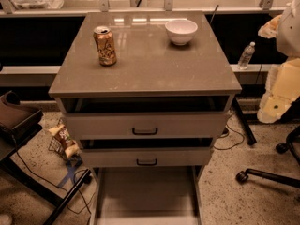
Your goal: Close bottom drawer
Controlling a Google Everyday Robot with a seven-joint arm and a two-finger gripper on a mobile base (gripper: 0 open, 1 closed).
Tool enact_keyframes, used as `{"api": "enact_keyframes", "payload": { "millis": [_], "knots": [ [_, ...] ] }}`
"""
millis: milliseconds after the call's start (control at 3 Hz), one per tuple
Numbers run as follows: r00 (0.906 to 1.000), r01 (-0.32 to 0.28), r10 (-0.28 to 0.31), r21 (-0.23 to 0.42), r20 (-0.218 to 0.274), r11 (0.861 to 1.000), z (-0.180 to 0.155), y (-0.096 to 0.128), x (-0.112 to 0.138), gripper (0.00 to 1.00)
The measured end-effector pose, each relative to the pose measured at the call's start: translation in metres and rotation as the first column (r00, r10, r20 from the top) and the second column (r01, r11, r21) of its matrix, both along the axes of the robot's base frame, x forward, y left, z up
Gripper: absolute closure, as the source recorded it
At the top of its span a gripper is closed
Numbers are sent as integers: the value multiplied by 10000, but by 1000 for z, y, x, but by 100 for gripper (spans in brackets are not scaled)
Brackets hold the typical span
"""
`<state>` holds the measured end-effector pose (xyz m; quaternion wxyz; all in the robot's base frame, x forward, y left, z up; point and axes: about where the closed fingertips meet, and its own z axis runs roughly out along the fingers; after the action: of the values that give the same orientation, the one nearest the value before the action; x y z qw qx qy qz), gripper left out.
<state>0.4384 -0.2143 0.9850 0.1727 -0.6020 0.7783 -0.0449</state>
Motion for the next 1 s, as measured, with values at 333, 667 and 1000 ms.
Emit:
{"api": "enact_keyframes", "payload": {
  "millis": [333,667,1000],
  "knots": [
    [10000,0,0,0,2,10000,0,0,0,0],
    [9998,-25,28,-143,210,9999,6,4,3,0],
    [9996,-263,261,177,131,9995,-19,2,0,0]
  ]
}}
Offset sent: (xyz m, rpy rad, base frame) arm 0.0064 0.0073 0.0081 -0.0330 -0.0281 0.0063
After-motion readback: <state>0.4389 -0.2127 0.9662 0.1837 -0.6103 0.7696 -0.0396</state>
